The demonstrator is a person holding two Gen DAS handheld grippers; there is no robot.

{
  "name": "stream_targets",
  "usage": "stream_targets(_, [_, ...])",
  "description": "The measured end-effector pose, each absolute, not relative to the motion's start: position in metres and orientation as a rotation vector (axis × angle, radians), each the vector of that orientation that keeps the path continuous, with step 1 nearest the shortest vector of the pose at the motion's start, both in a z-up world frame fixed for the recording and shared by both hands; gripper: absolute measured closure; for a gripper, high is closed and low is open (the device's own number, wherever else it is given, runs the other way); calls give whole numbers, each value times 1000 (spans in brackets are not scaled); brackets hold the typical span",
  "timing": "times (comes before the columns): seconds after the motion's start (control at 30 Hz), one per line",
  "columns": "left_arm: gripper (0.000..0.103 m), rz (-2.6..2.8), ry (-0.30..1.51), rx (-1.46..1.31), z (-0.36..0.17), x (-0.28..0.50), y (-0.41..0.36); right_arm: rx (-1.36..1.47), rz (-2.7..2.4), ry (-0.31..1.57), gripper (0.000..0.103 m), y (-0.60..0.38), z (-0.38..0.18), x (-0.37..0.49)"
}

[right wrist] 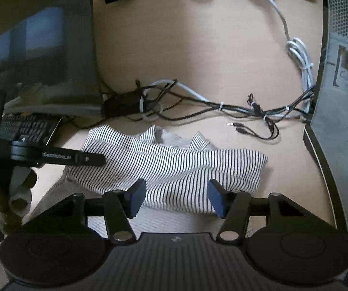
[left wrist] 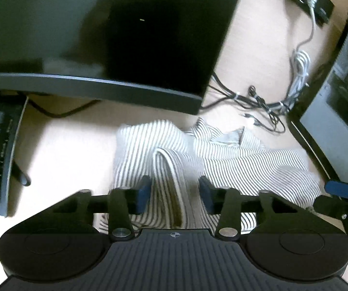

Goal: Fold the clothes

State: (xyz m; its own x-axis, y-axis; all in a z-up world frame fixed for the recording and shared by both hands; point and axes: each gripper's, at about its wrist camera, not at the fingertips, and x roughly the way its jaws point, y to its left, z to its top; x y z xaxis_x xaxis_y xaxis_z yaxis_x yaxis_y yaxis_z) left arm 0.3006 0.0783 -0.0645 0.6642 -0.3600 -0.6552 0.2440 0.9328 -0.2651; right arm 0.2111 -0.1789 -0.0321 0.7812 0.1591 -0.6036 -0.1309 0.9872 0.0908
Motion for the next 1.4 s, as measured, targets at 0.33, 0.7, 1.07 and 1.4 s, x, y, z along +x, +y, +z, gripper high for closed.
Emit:
stream_targets(0.33, [92,-344,529,-39,-26,283,71,73,77,651,43,-195,-37,207])
stream_targets(0.7, [84,-223,622,2,-72,295,90,94,83,713,57,-193,-78,260])
stream_targets(1.07, [84,-334,686,-14,-81,274,79,-75,75,712,57,-216,-81,222])
stream_targets(1.4, [58,-480,580,-49,-53,272,70,75,188,683,79,-210,-32,244])
